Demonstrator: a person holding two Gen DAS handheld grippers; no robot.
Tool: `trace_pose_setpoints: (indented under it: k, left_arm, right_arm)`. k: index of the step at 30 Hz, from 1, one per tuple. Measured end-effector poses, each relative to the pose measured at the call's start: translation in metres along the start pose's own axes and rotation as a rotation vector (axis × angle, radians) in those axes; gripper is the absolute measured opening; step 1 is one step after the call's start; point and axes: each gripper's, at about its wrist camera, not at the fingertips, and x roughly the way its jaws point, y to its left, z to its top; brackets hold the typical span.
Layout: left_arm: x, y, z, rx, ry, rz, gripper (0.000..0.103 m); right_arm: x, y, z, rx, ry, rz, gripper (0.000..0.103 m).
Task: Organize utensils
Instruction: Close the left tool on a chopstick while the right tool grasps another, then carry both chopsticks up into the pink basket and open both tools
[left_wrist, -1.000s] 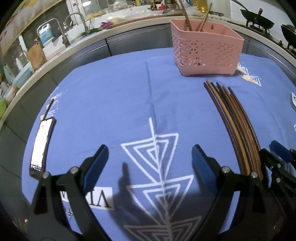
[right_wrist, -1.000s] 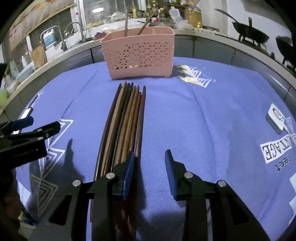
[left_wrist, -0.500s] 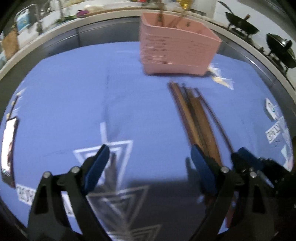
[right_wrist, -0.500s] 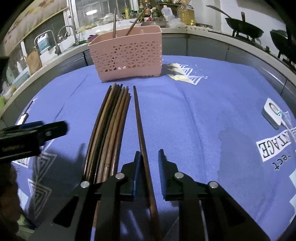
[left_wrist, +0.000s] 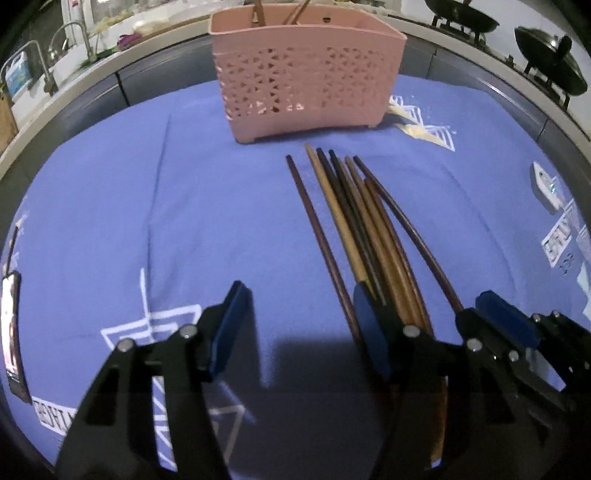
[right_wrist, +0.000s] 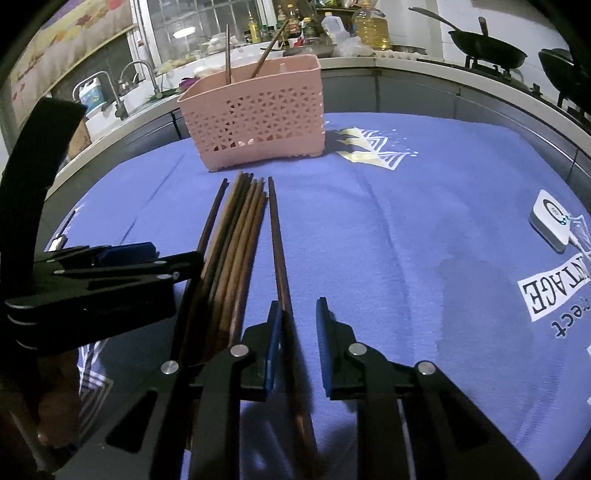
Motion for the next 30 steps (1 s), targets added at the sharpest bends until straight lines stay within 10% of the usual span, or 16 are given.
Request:
trace_pose_setpoints:
  k: [4, 6, 9, 26, 30]
  left_arm:
    - [0.002, -0.004, 0.004, 0.008, -0.023, 0.004, 0.047]
    - [0.002, -0.005, 0.007, 0.023, -0.036, -0.013, 0.013]
    - [0.002, -0.002, 0.007, 0.032, -0.038, -0.036, 0.006]
    - [0.017, 0.040, 0.031, 0.044, -0.021, -0.017, 0.025]
    - [0.027, 0.035, 0.048, 0.070, -0.046, -0.045, 0.006]
  right_arm:
    - [0.003, 0.007, 0.001, -0.054, -0.015, -0.030, 0.020]
    - [0.003, 0.009, 0.001, -0.076, -0.024, -0.049, 0.015]
    - [0.002, 0.002, 0.000, -0.052, -0.017, -0.050, 0.008]
    - [0.048, -0.015, 0.075, -0.039, 0.172, 0.057, 0.009]
    - [0.072, -0.010, 0.105, -0.090, 0.198, 0.055, 0.009]
